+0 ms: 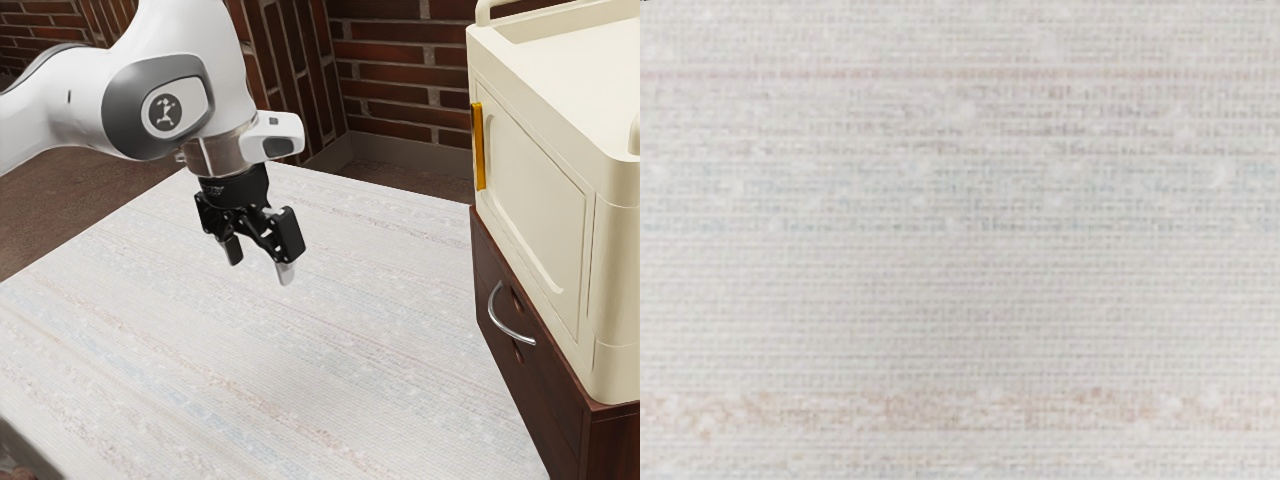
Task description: Pull the drawer handle with one arm to open the drawer
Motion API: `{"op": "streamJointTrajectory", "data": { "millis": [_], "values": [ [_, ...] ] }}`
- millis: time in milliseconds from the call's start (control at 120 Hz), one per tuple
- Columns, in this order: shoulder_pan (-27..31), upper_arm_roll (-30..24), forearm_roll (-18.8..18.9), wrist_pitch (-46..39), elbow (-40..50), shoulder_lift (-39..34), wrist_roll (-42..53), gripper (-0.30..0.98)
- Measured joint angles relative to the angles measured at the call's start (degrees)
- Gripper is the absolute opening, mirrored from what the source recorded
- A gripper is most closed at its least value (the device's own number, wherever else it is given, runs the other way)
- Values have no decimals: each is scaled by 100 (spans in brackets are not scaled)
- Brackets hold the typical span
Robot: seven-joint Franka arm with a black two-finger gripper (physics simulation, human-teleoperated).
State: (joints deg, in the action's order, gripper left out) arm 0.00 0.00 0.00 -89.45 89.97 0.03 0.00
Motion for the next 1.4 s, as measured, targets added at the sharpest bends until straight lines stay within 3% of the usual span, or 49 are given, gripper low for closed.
{"op": "streamJointTrajectory", "data": {
  "millis": [33, 75, 142, 217, 425, 633, 675, 783, 867, 1025, 1183, 1400],
  "values": [
    [-1075, 1194, -225, 103, -742, 548, 7, 68],
    [-1227, 1943, -432, 210, -1209, 904, 15, 68],
    [-794, 2414, -649, 342, -1494, 1107, 25, 68],
    [-743, 2556, -789, 446, -1582, 1172, 33, 68],
    [-794, 2606, -922, 607, -1641, 1159, 29, 69],
    [-945, 2376, -874, 725, -1792, 177, -453, 69],
    [-946, 2167, -646, 735, -1795, 115, -734, 69],
    [-1011, 1519, 360, 732, -1793, 82, -1767, 69],
    [-1371, 1299, 596, 638, -1789, 217, -2510, 69],
    [-2663, 1098, 180, 111, -1766, 748, -3676, 68],
    [-2369, 1123, -447, -326, -1404, 794, -4616, 69],
    [-2563, 1125, -570, -1451, 569, -444, -5651, 69]
  ]
}}
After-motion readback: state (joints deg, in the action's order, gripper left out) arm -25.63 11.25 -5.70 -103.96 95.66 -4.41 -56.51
